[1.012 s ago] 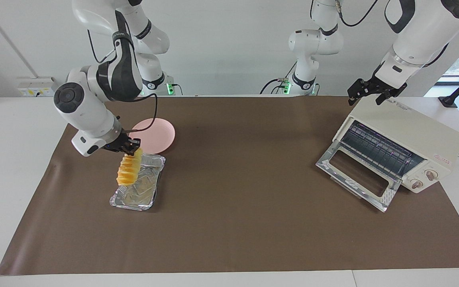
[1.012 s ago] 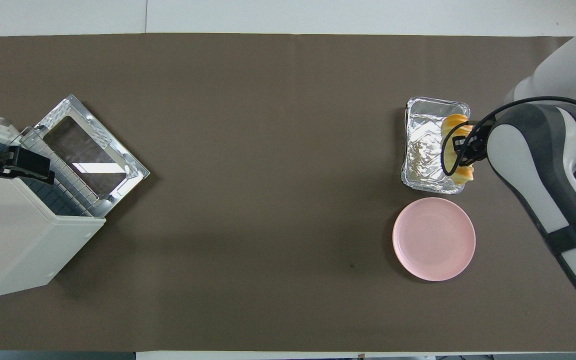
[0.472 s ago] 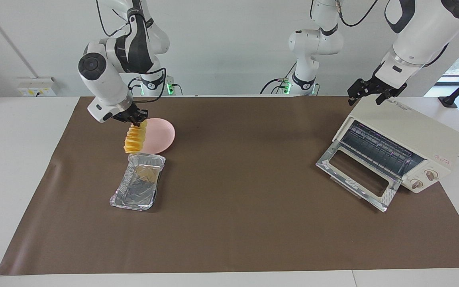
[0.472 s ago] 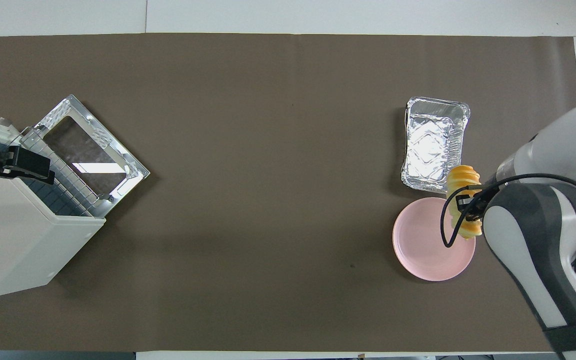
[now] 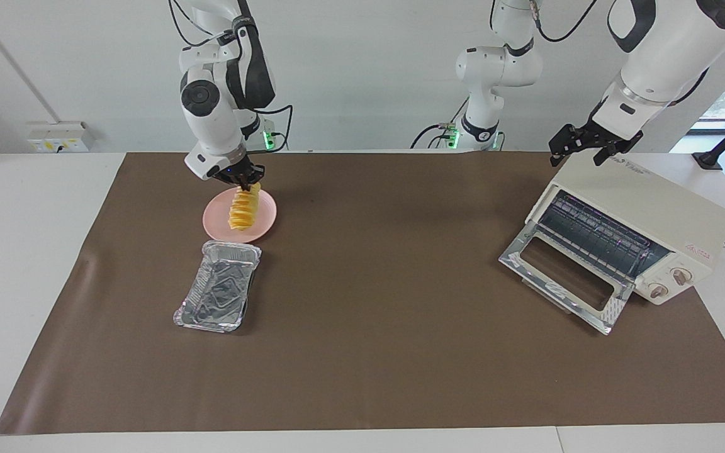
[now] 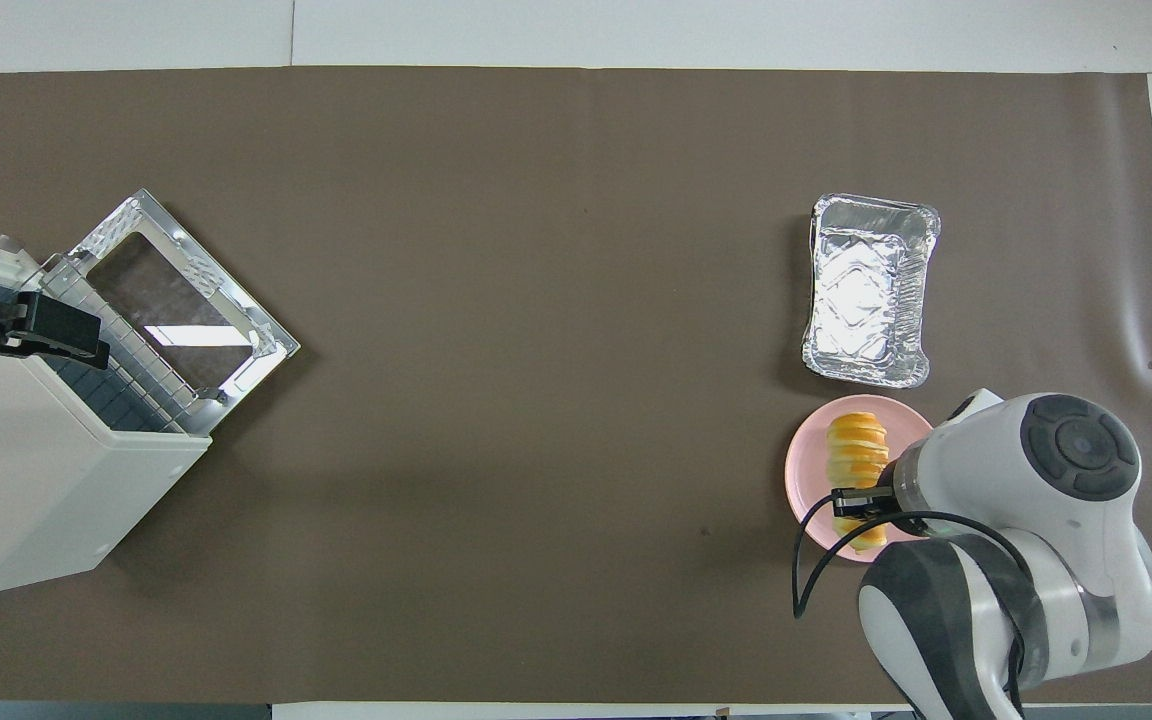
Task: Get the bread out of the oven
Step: 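Carry the bread rolls onto the pink plate with the right gripper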
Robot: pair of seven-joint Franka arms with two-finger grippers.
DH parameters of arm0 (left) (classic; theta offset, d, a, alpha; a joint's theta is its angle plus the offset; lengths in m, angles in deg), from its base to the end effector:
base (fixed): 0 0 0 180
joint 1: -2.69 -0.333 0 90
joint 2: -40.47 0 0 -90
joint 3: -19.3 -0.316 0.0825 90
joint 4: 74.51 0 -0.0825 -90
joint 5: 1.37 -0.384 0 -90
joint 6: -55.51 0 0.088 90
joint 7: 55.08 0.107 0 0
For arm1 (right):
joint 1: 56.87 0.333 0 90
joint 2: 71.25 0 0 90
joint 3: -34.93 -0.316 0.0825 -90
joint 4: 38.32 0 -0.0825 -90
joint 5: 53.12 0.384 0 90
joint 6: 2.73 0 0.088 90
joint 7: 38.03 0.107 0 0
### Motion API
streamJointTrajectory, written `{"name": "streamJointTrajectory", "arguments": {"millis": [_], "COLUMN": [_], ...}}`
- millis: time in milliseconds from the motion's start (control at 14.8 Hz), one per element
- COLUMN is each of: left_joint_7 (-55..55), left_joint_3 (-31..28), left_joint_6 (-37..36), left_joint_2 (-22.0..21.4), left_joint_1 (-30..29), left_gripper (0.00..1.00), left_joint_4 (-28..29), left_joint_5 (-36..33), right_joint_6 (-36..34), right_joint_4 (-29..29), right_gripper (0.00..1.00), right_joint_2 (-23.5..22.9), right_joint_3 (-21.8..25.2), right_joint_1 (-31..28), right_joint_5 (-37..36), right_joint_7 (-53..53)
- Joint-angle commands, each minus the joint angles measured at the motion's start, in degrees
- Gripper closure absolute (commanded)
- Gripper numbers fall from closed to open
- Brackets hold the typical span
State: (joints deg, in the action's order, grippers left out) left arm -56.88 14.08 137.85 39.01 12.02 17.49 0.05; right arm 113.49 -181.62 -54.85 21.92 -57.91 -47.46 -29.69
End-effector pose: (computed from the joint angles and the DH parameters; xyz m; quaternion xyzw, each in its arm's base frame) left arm 0.5295 -0.0403 0.6114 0.9971 -0.0210 -0.0721 0.0098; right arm 0.4038 0.0900 0.3703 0.9954 -0.0020 -0.0959 0.0062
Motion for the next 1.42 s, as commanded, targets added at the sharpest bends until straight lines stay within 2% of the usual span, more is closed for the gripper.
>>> {"name": "streamJointTrajectory", "arguments": {"millis": [0, 607, 945, 1012, 1080, 1147, 1215, 1282, 1350], "left_joint_7": [0.31, 0.22, 0.22, 0.31, 0.22, 0.22, 0.31, 0.22, 0.22], "left_joint_3": [0.12, 0.12, 0.12, 0.12, 0.12, 0.12, 0.12, 0.12, 0.12], "left_joint_6": [-0.51, -0.51, -0.51, -0.51, -0.51, -0.51, -0.51, -0.51, -0.51], "left_joint_2": [-1.0, -1.0, -1.0, -1.0, -1.0, -1.0, -1.0, -1.0, -1.0], "left_joint_1": [-0.63, -0.63, -0.55, -0.55, -0.55, -0.55, -0.63, -0.64, -0.64], "left_gripper": [0.0, 0.0, 0.0, 0.0, 0.0, 0.0, 0.0, 0.0, 0.0], "left_joint_4": [0.64, 0.64, 0.64, 0.64, 0.64, 0.64, 0.64, 0.64, 0.64], "left_joint_5": [0.86, 0.86, 0.86, 0.78, 0.86, 0.86, 0.86, 0.86, 0.86], "right_joint_6": [3.57, 4.98, 5.16, 5.16, 5.16, 5.16, 4.98, 4.89, 3.76], "right_joint_4": [-2.5, -3.38, -3.47, -3.47, -3.38, -3.21, -2.77, -1.55, 1.25], "right_gripper": [1.0, 1.0, 1.0, 0.95, 0.53, 0.29, 0.09, 0.0, 0.0], "right_joint_2": [0.39, -0.84, -1.19, -1.8, -1.98, -2.07, -2.34, -2.95, -4.35], "right_joint_3": [-0.08, 0.01, 0.01, 0.01, 0.01, 0.01, 0.01, 0.01, 0.01], "right_joint_1": [-0.27, -1.33, -4.05, -4.14, -4.14, -4.14, -3.97, -3.62, -3.61], "right_joint_5": [0.93, 0.93, 0.93, 0.93, 0.93, 0.93, 0.93, 0.93, 0.93], "right_joint_7": [0.1, -0.69, -4.55, -4.47, -4.03, -3.59, -2.54, -1.23, -0.52]}}
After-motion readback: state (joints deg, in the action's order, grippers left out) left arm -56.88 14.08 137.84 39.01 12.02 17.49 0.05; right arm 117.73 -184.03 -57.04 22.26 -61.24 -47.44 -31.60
